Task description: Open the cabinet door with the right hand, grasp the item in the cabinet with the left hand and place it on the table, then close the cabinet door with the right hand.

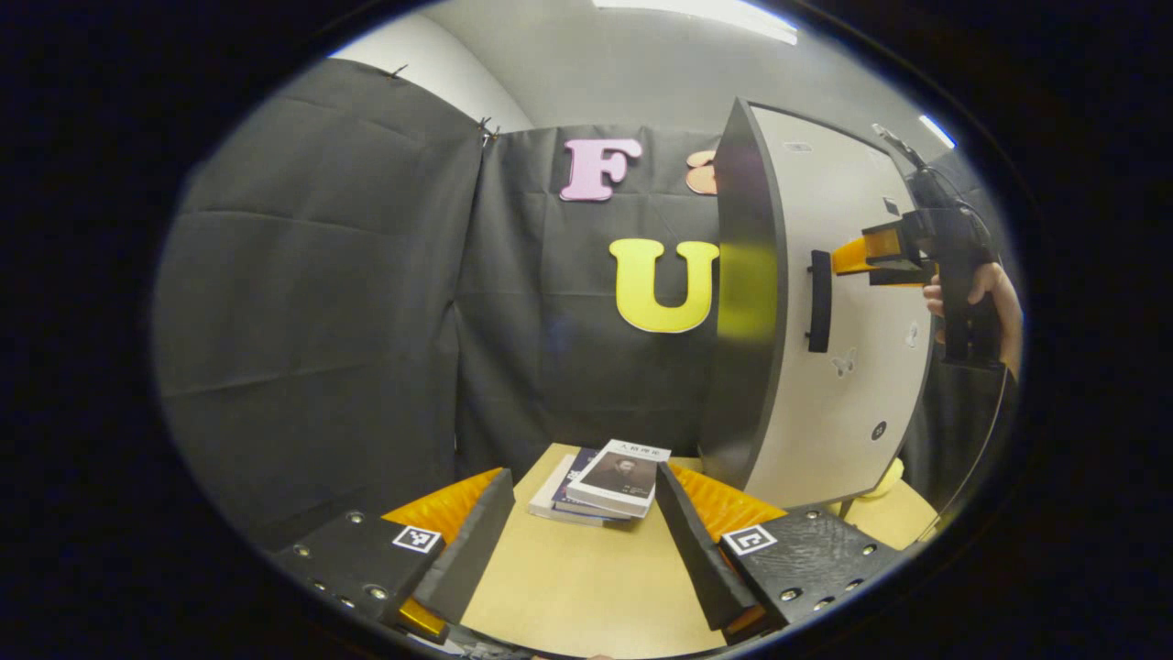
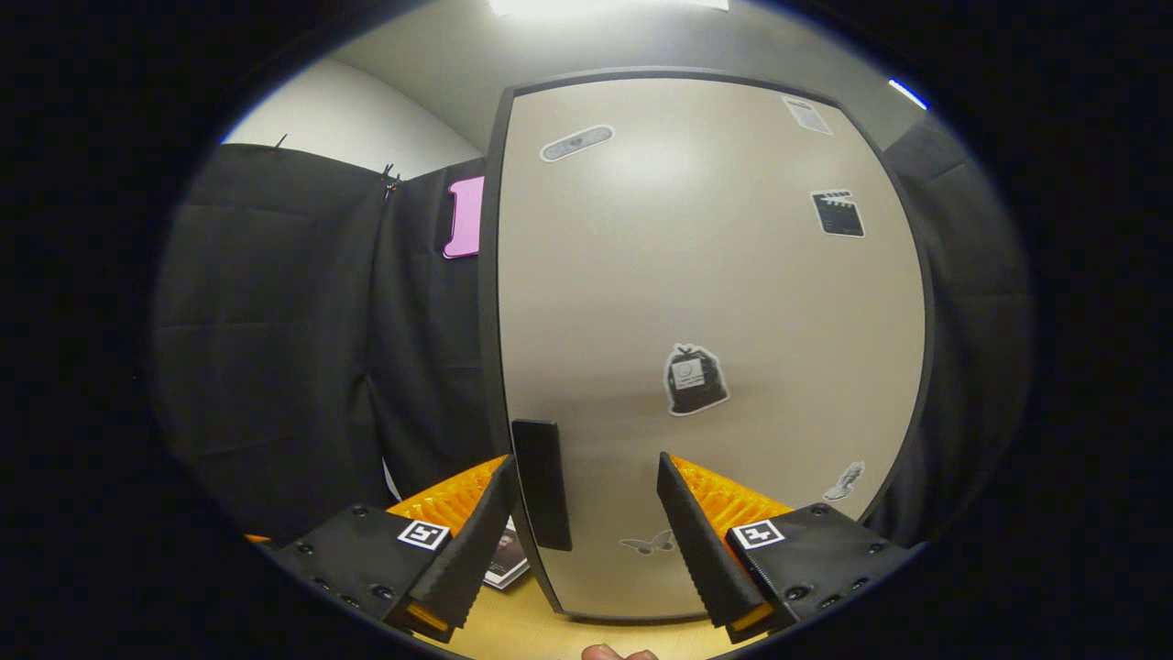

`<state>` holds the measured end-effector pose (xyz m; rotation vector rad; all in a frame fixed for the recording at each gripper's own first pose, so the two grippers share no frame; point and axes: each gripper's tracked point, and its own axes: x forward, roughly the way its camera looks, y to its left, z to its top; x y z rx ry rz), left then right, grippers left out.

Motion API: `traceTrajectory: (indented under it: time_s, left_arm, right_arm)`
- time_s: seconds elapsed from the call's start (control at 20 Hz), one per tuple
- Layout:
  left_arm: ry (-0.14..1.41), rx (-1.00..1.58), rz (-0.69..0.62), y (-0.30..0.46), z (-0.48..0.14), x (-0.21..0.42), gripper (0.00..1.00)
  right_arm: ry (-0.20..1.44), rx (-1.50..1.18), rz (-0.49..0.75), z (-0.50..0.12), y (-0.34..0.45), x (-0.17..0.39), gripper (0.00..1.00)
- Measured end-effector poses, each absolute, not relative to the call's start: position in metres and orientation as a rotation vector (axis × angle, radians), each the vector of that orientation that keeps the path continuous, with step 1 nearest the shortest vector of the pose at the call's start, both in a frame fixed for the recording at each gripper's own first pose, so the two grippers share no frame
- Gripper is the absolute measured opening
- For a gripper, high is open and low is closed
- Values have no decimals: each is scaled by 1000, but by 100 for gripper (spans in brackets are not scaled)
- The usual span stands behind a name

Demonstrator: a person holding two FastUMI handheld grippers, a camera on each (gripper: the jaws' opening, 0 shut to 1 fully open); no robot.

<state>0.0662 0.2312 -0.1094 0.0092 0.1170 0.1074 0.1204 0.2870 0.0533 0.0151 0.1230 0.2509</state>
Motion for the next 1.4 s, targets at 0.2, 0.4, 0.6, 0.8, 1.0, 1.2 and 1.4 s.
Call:
traceTrajectory:
  time_s: [0.2,0.4,0.6,0.8,1.0,1.2,1.4]
  left_arm:
    - [134,-2,110,248,-119,67,92]
    - [151,11,110,256,-129,70,92]
    - [160,21,104,268,-132,73,92]
    - [182,31,94,266,-142,71,92]
    - [176,53,81,256,-140,67,92]
    - [181,52,60,243,-141,64,92]
    - [176,66,44,226,-141,62,92]
  right_arm:
    - [146,-12,212,32,310,138,93]
    - [182,-27,172,12,319,154,96]
    - [189,-4,148,10,318,157,66]
    - [195,-15,120,9,317,159,36]
    - [177,-15,155,8,318,158,30]
    - [174,17,216,6,320,156,17]
    - [164,17,259,11,320,147,11]
